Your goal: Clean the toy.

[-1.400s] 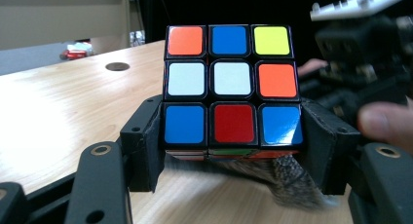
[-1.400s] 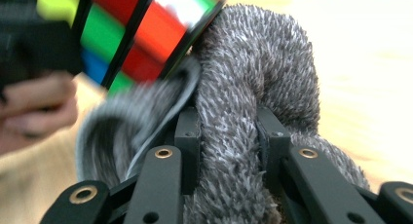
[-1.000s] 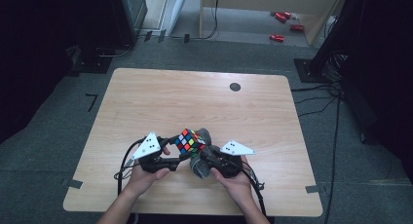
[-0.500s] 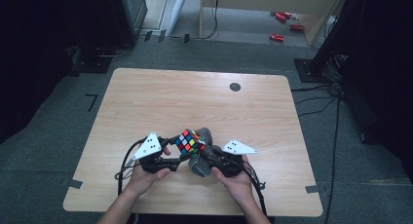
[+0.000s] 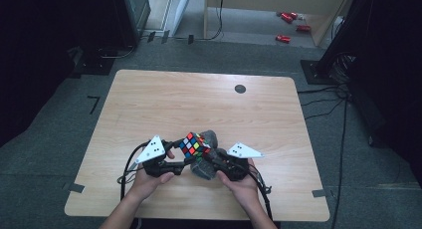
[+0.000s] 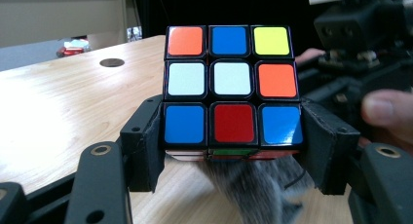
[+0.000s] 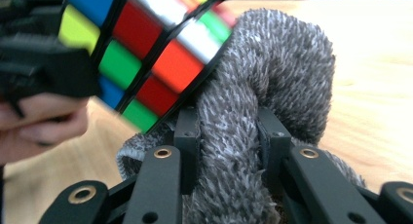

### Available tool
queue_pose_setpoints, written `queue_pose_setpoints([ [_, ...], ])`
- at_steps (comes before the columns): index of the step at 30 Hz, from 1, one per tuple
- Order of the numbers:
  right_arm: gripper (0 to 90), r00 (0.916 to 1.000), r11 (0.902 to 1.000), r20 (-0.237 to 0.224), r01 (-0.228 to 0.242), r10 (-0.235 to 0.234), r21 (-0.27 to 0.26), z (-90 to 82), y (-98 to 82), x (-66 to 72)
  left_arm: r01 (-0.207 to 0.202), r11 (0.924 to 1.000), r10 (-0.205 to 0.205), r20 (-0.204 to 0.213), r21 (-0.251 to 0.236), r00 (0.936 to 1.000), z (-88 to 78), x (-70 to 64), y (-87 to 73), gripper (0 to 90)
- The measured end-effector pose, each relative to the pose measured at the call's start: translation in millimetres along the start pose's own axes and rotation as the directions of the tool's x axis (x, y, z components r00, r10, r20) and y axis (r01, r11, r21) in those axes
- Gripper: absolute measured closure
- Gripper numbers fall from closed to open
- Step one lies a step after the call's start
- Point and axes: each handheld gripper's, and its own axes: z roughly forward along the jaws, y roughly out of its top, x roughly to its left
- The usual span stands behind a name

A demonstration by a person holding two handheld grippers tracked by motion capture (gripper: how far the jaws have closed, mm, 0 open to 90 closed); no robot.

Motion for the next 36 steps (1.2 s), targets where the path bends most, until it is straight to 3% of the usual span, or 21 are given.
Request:
queue_pose_setpoints([
  [5,68.8,0.9994,0.9997,0.025,0.023,-0.023,-0.007,-1.4,2.6,1.8,0.005,1.0000,-0.005,0.010,0.001,0.9999,-0.1,0.9,-0.7,35.7],
  [9,68.8,0.9988,0.9986,0.049,-0.007,0.010,-0.052,-8.9,6.8,-4.9,-0.005,1.0000,0.005,0.023,0.006,0.9997,2.5,-3.5,-0.3,35.8],
  [13,68.7,0.9991,0.9996,0.042,0.003,-0.001,-0.029,-3.0,1.9,-0.5,-0.008,0.9999,0.008,0.015,0.007,0.9998,2.4,-2.9,-0.3,35.8],
  [19,68.6,0.9991,0.9992,0.014,0.040,-0.040,0.005,2.9,-1.0,8.1,0.009,1.0000,-0.009,-0.019,-0.002,0.9998,-2.6,3.6,0.1,35.8],
  [24,68.7,0.9994,0.9994,-0.007,0.033,-0.033,0.014,5.9,-5.5,10.4,0.066,0.9972,-0.068,-0.050,-0.033,0.9965,-3.4,6.1,0.9,35.7],
  [28,68.7,0.9980,0.9984,-0.048,0.044,-0.042,0.037,18.3,-14.5,23.6,0.084,0.9944,-0.089,-0.075,-0.064,0.9932,-2.6,4.0,1.3,35.7],
  [33,68.8,0.9937,0.9991,-0.107,0.036,-0.034,0.020,23.3,-16.5,33.7,0.125,0.9893,-0.130,-0.068,-0.076,0.9891,-0.8,5.3,-0.8,35.7],
  [36,68.8,0.9912,0.9983,-0.120,0.057,-0.056,0.007,25.3,-17.0,41.4,0.108,0.9924,-0.112,-0.061,-0.059,0.9919,3.2,1.3,-1.9,35.7],
])
